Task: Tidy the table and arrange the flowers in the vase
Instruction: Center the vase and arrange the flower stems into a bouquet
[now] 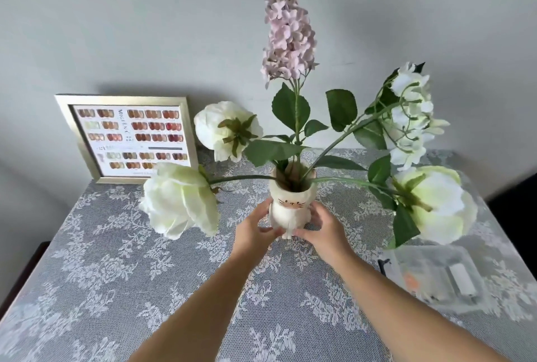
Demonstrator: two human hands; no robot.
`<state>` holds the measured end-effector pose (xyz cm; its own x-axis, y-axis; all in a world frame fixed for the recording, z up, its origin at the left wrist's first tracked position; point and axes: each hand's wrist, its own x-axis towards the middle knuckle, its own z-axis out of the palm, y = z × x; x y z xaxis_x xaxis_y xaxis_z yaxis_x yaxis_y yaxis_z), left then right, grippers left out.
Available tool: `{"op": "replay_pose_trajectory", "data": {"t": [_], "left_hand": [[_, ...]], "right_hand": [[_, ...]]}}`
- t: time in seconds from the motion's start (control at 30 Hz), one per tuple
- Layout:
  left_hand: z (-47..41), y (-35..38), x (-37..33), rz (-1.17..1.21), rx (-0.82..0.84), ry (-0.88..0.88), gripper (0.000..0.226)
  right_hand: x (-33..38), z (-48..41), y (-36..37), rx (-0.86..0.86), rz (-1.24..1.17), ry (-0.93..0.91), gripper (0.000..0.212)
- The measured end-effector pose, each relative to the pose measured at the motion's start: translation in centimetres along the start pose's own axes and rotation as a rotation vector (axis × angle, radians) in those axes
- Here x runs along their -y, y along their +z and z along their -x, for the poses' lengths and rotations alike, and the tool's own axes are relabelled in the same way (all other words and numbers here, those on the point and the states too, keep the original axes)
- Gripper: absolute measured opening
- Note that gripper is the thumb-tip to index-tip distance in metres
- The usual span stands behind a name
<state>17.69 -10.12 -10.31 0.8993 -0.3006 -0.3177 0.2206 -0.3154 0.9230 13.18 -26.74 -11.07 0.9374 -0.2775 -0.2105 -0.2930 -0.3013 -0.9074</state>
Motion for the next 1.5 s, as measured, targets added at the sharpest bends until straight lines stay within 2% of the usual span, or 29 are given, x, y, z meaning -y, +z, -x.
{"op": "replay_pose_trajectory", "data": {"t": [0.27,0.63,1.5], "left_hand": [[-4.0,-0.3,-2.8,-0.019,-0.050,0.050,0.074],[-9.5,-1.0,-5.2,-0.105,-0.105,0.100,0.069],[-13.0,-0.9,-3.8,-0.106,-0.099,0.062,0.072]], "right_hand": [[2.0,-4.3,-1.5,-0.004,0.014,-0.040,0.082],[3.8,-10.8,-1.9,-0.001,0.044,-0.085,0.079],[3.0,-13.9,-1.3,-0.002,-0.002,-0.051,0.078]]}}
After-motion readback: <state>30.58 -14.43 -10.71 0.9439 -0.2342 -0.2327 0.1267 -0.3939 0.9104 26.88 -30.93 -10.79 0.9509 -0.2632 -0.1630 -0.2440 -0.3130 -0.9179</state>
